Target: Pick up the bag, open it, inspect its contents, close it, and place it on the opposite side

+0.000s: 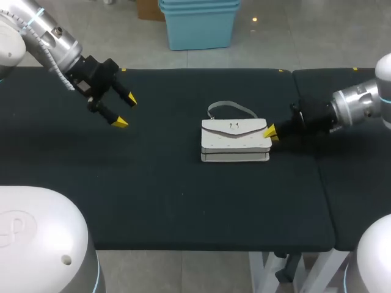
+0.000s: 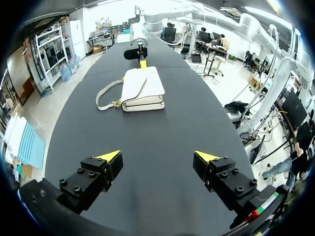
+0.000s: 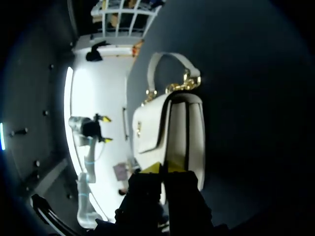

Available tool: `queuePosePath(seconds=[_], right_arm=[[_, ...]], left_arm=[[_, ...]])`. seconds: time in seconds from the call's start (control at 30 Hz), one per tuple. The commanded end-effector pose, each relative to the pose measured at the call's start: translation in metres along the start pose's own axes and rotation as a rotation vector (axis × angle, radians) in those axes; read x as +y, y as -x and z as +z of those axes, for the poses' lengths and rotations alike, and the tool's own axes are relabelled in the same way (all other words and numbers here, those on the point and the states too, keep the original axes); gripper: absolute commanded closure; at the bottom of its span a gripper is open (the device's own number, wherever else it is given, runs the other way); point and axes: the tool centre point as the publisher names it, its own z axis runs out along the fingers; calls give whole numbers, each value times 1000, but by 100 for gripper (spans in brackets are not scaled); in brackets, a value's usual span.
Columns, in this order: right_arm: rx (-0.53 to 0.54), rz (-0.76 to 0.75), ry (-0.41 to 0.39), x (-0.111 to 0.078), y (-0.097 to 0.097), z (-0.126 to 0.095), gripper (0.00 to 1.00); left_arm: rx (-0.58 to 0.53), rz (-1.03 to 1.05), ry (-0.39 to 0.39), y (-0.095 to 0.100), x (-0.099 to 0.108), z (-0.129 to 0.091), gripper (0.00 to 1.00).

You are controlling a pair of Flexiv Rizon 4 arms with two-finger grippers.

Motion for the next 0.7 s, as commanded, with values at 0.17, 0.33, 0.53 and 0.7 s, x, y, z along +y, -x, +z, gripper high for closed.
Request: queuePosePath(seconds=[0.17, 0.33, 0.53, 0.7], right_arm=[[-16, 5, 212, -12, -13, 44, 100], [-25, -16, 252, -14, -25, 54, 100], [-20, -18, 235, -10, -31, 70, 100], [-16, -8, 226, -6, -30, 79, 100]], left_arm=[[0, 1, -1, 0, 0, 0, 0], [0, 1, -1, 0, 0, 0, 0], [0, 1, -1, 0, 0, 0, 0], [0, 1, -1, 0, 0, 0, 0]])
